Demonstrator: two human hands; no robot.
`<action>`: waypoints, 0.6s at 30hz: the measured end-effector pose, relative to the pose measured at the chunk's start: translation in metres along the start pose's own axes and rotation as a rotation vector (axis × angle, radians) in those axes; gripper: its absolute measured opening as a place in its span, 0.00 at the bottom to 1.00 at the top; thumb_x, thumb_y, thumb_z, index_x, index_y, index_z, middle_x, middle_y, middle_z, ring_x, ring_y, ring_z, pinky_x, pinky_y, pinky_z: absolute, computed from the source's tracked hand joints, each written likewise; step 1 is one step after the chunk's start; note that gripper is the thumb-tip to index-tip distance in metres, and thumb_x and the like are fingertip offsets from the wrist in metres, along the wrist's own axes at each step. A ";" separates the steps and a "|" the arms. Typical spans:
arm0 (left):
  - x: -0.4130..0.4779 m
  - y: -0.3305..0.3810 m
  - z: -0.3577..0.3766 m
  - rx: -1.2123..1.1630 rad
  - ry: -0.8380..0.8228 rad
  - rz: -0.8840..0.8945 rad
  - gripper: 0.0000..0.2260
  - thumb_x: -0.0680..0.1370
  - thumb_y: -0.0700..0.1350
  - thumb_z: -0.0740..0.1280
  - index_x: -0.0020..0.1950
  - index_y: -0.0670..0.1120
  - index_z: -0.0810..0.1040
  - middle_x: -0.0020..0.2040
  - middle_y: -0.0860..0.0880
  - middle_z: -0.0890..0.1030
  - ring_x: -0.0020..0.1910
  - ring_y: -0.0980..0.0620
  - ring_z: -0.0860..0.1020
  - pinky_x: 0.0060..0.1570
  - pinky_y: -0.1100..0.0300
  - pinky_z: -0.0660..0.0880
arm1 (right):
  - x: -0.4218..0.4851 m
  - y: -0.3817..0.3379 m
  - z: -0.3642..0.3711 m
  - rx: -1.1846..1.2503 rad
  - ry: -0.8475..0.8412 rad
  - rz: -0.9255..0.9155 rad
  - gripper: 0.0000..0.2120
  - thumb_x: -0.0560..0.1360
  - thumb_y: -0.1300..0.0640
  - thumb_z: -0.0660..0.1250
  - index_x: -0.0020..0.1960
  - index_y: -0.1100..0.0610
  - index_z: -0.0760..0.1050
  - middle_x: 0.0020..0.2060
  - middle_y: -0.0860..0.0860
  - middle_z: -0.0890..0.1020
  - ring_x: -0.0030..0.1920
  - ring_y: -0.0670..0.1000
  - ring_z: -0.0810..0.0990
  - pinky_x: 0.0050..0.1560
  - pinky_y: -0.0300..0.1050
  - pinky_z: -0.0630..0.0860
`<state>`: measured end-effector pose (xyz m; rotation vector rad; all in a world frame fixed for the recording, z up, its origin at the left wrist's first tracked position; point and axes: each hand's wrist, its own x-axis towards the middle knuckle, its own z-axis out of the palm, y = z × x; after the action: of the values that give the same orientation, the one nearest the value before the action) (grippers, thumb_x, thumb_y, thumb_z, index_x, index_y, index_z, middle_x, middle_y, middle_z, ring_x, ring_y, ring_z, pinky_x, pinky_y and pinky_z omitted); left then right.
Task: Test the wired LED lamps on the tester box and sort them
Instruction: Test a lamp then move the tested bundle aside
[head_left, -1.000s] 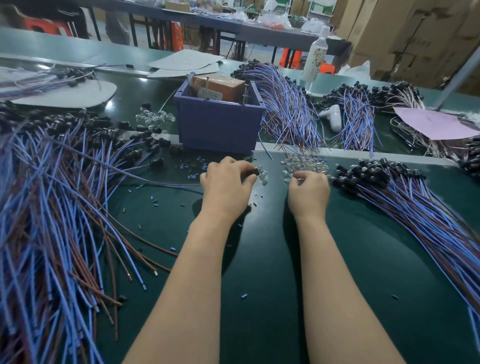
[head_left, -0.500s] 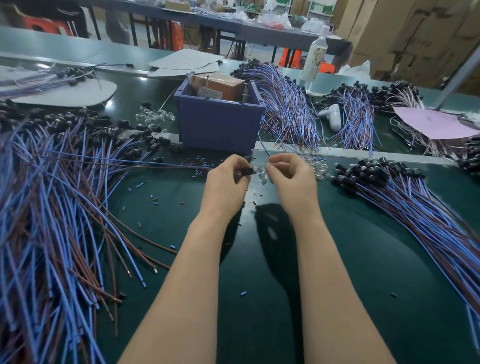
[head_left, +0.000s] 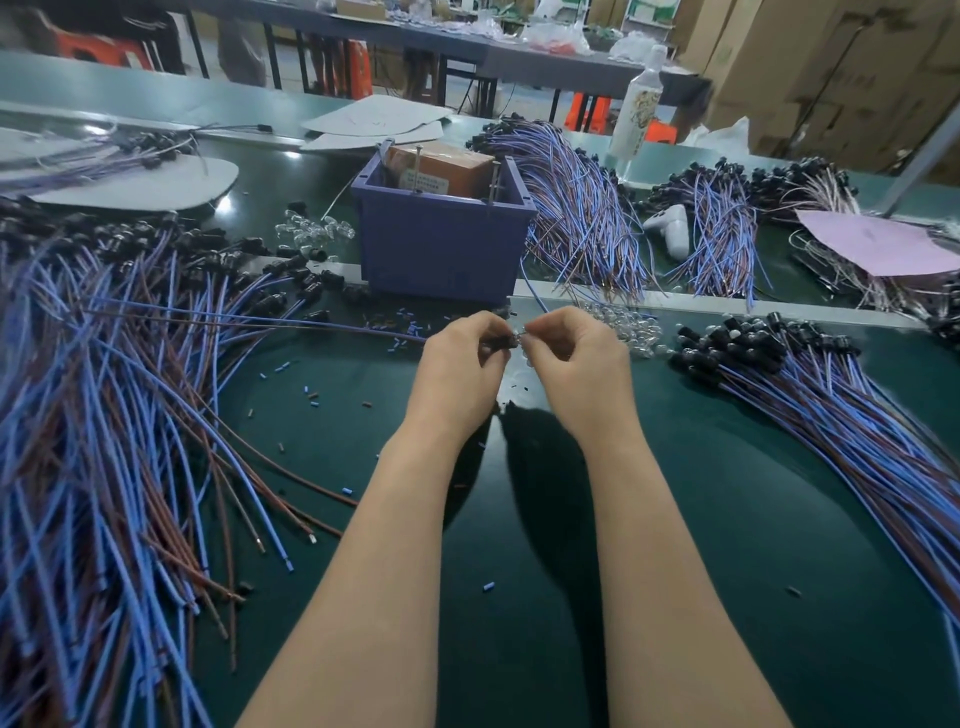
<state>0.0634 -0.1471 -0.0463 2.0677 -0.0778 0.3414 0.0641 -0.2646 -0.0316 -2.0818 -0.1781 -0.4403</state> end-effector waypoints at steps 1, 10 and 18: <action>0.000 0.000 0.000 0.015 -0.004 0.006 0.08 0.76 0.37 0.66 0.52 0.47 0.80 0.49 0.49 0.82 0.44 0.55 0.77 0.48 0.70 0.70 | 0.000 0.000 0.000 -0.006 -0.005 0.005 0.03 0.75 0.62 0.67 0.46 0.55 0.79 0.37 0.45 0.80 0.39 0.41 0.78 0.42 0.25 0.72; -0.002 0.003 -0.004 0.243 0.022 0.118 0.10 0.78 0.50 0.66 0.57 0.52 0.80 0.50 0.54 0.82 0.57 0.50 0.70 0.56 0.58 0.60 | 0.001 0.005 -0.007 0.279 -0.007 0.150 0.06 0.74 0.63 0.68 0.42 0.53 0.79 0.37 0.51 0.82 0.39 0.47 0.80 0.46 0.39 0.77; -0.004 0.005 -0.003 0.191 -0.021 0.127 0.08 0.77 0.49 0.67 0.54 0.49 0.81 0.39 0.54 0.76 0.54 0.46 0.71 0.59 0.51 0.67 | 0.000 0.009 -0.003 0.675 -0.001 0.371 0.04 0.75 0.64 0.67 0.43 0.58 0.78 0.35 0.51 0.81 0.37 0.46 0.79 0.44 0.36 0.78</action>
<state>0.0580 -0.1471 -0.0422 2.2615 -0.1966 0.4193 0.0661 -0.2723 -0.0372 -1.4060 0.0588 -0.1207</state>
